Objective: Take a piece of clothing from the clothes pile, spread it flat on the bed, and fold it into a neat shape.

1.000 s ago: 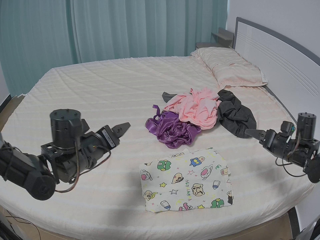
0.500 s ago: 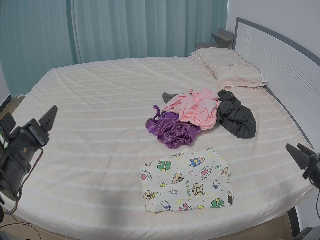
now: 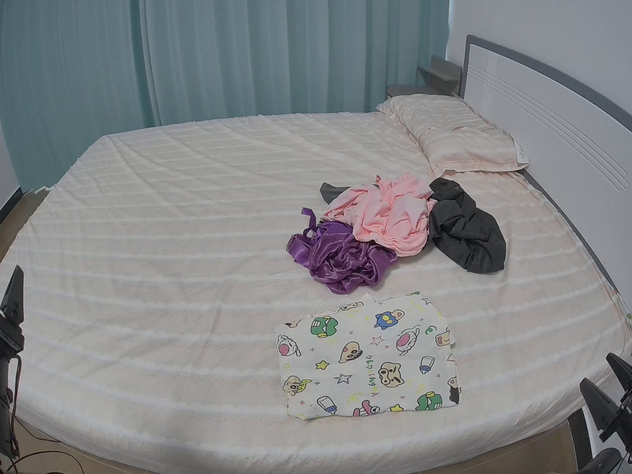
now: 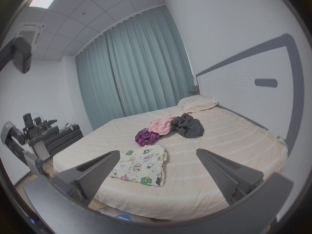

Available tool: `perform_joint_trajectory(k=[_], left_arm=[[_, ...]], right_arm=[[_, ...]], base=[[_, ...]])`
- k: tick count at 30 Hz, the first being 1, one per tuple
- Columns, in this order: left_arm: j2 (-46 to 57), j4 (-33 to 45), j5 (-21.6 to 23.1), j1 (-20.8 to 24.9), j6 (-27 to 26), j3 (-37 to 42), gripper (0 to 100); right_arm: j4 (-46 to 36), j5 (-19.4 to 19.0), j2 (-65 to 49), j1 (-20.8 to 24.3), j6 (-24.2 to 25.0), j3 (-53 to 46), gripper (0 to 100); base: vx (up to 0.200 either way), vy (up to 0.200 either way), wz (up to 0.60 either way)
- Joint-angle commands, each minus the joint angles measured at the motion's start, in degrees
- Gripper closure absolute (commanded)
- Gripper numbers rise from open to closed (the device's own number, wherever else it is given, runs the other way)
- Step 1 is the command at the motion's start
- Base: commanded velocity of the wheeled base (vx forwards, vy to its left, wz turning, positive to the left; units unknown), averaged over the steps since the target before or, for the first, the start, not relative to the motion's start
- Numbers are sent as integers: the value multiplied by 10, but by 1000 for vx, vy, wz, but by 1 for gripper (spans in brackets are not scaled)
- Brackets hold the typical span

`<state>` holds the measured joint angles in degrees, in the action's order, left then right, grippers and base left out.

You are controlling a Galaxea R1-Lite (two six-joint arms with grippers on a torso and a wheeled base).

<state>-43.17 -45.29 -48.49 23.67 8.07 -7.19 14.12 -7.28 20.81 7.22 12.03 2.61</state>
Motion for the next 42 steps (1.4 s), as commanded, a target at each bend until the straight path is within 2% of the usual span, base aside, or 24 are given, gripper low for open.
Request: perform_joint_trajectory(k=[1,2,3,5,10,12,17,18,20,22,25,29,31,33,36,37,38,40,41,42], left_arm=[[83,6,-20,-55,-24,31,0],[83,6,-20,-55,-24,31,0],[99,6,-20,-75,-32,32,0],[110,6,-20,-93,-36,34,0],[150,7,-13,-151,-46,58,0],[188,13,-6,-175,-63,72,0],[259,77,20,-199,-98,68,0],[283,109,33,-230,-102,68,0],[308,131,53,-263,-108,69,0],[347,159,95,-307,-126,71,0],[384,187,140,-343,-138,72,0],[382,200,156,-347,-135,72,0],[382,216,189,-347,-130,72,0],[382,242,213,-347,-100,72,0],[382,302,281,-347,-80,72,0],[382,305,286,-346,-80,72,0],[382,340,353,-346,-79,72,0],[382,346,366,-346,-79,72,0],[383,376,425,-343,-85,72,0],[383,380,431,-340,-87,72,0]], right_arm=[[-47,0,-113,-8,-50,-7,0],[-47,0,-113,-8,-50,-7,0],[-73,-1,-144,-14,-81,-3,0],[-83,0,-154,-15,-107,-4,0],[-81,2,-153,-24,-126,-20,0],[-104,-3,-178,-62,-156,-26,0],[-110,-9,-208,-72,-206,-25,0],[-110,-7,-208,-72,-203,-25,0],[-111,-3,-208,-72,-199,-25,0],[-112,9,-208,-72,-187,-25,0],[-113,10,-208,-72,-184,-25,0],[-113,9,-208,-72,-190,-25,0],[-113,8,-208,-72,-196,-25,0],[-113,8,-208,-72,-197,-25,0],[-113,5,-208,-72,-199,-25,0],[-113,5,-208,-72,-199,-25,0],[-113,4,-208,-72,-201,-25,0],[-113,4,-208,-72,-201,-24,0],[-116,3,-208,-72,-199,-24,0],[-116,2,-208,-72,-199,-24,0]], base=[[0,0,0],[0,0,0],[0,0,0],[0,0,0],[0,0,0],[0,0,0],[0,0,0],[0,0,0],[0,0,0],[0,0,0],[0,0,0],[0,0,0],[0,0,0],[0,0,0],[0,0,0],[0,0,0],[0,0,0],[0,0,0],[0,0,0],[0,0,0]])
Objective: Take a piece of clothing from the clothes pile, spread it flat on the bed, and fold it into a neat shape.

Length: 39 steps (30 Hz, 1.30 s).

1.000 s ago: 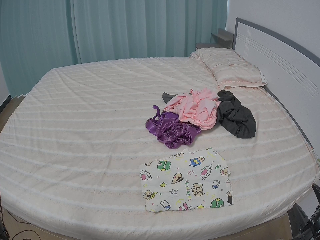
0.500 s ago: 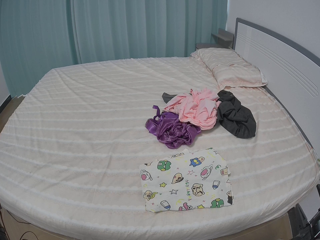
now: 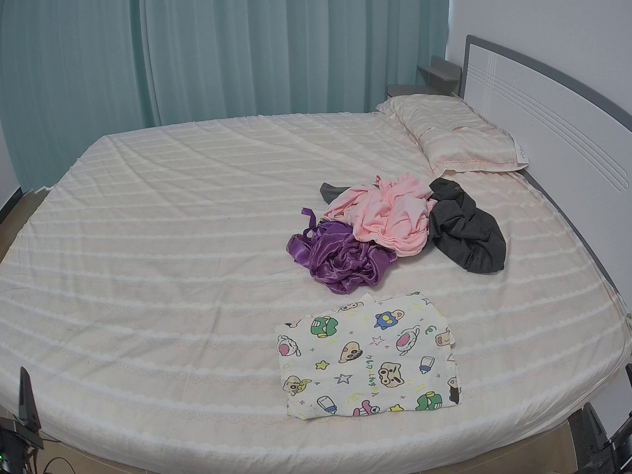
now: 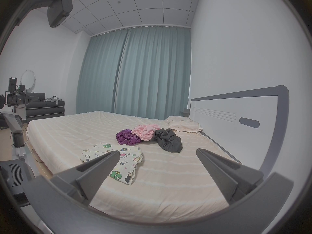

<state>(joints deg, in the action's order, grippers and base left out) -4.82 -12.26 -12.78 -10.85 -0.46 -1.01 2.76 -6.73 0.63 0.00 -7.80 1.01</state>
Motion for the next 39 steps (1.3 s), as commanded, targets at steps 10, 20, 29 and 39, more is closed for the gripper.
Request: perform_joint_trajectory(k=[10,20,29,39], left_arm=[[48,122,96,110,6,10,0],[48,119,57,110,45,10,0],[48,119,56,109,46,10,0],[48,120,60,110,47,10,0]], right_arm=[[-7,-12,0,2,9,-7,0],[1,-12,-5,2,24,-9,0],[-1,-12,-5,4,96,-8,0],[0,-12,-6,4,100,-9,0]], base=[[0,0,0],[0,0,0],[0,0,0],[0,0,0]])
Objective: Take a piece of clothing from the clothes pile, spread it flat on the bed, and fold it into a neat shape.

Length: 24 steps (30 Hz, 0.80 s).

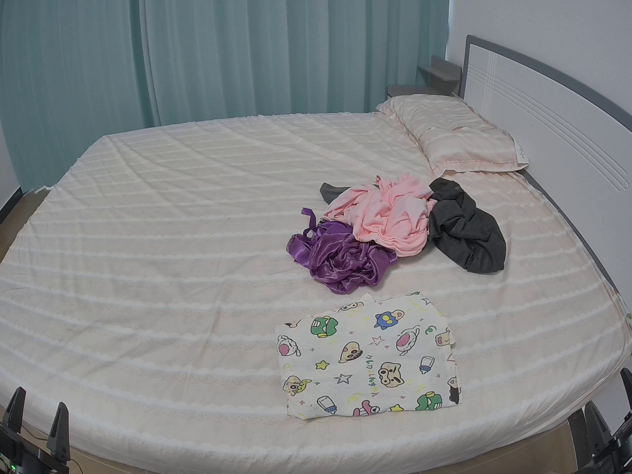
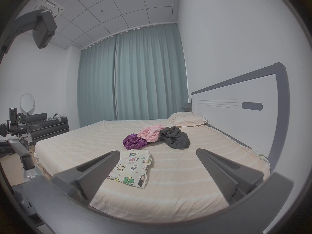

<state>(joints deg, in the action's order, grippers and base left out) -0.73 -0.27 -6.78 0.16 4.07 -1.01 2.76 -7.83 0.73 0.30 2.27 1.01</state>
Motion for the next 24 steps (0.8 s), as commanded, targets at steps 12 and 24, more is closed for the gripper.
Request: perform_joint_trajectory(k=[12,24], left_arm=[[7,0,0,-1,6,10,0],[7,-1,1,-1,-6,10,0]], right_arm=[[2,9,-6,-1,89,-8,0],[3,-26,-6,-2,-29,-8,0]], base=[[0,0,0],[0,0,0]])
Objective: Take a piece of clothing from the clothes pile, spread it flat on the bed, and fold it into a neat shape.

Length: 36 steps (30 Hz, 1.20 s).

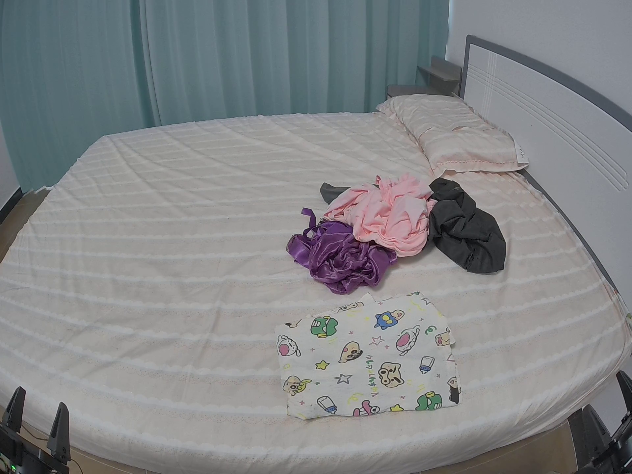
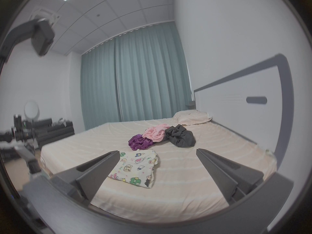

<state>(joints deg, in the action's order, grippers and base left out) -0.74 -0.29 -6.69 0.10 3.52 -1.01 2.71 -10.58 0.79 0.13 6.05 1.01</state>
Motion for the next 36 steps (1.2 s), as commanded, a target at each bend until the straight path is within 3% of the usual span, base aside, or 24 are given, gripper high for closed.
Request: perform_joint_trajectory(k=[1,4,9,11,13,16,21,26,36], left_arm=[[7,-1,0,0,-3,10,0],[7,-1,0,0,-3,10,0],[7,-1,0,0,-3,10,0],[7,-1,0,0,-3,10,0],[7,-1,0,0,-3,10,0],[7,-1,0,0,-3,10,0],[7,-1,0,0,-3,10,0],[7,-1,0,0,-3,10,0],[7,-1,0,0,-3,10,0]], right_arm=[[3,-1,-7,0,-66,-8,0],[-16,-25,-4,0,-36,-2,0],[-15,-25,-6,0,-36,-3,0],[-13,35,-6,0,-50,-5,0],[-16,107,-7,0,-111,-7,0],[-29,69,11,8,-87,-7,0],[-49,86,69,52,-58,-3,0],[-35,89,-8,-4,-61,-9,0],[-29,91,-6,0,-67,-10,0]], base=[[0,0,0],[0,0,0],[0,0,0],[0,0,0],[0,0,0],[0,0,0],[0,0,0],[0,0,0],[0,0,0]])
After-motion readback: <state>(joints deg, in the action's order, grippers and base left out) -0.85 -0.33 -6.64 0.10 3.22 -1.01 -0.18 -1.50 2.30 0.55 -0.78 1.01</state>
